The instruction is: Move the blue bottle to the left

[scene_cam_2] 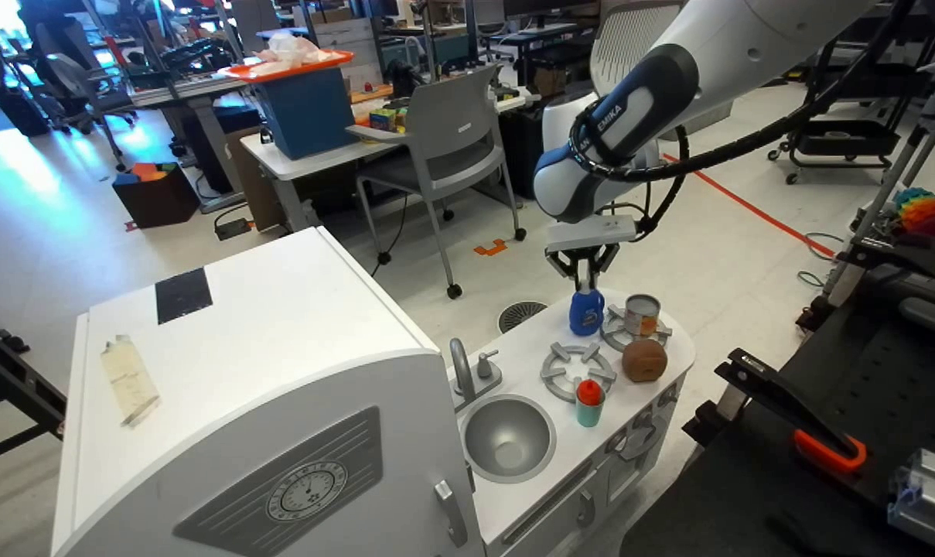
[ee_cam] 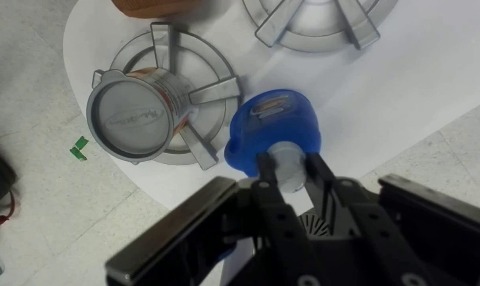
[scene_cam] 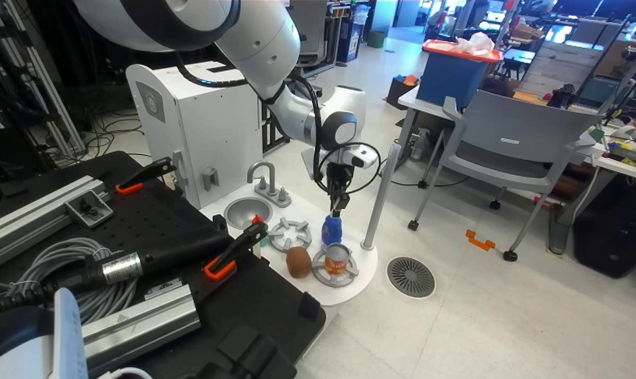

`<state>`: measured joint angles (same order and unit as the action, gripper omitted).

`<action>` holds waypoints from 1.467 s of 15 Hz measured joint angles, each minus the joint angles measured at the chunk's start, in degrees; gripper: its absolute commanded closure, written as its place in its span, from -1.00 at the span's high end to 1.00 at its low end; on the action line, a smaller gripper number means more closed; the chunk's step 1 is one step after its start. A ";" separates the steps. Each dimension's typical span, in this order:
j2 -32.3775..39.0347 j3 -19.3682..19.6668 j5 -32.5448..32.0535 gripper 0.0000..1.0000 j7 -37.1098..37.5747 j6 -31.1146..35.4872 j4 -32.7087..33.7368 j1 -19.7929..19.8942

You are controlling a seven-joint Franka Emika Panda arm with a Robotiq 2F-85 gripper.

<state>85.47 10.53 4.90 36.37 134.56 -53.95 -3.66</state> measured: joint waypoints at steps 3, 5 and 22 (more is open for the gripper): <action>-0.18 -1.16 -0.05 -0.87 0.00 -1.81 1.55 -1.36; -0.36 -3.24 -0.05 -0.87 0.00 -2.65 3.31 -2.85; -0.39 -3.04 -5.80 -0.87 -1.22 2.00 1.24 -7.40</action>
<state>85.08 7.50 -0.90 35.15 136.56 -52.71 -11.05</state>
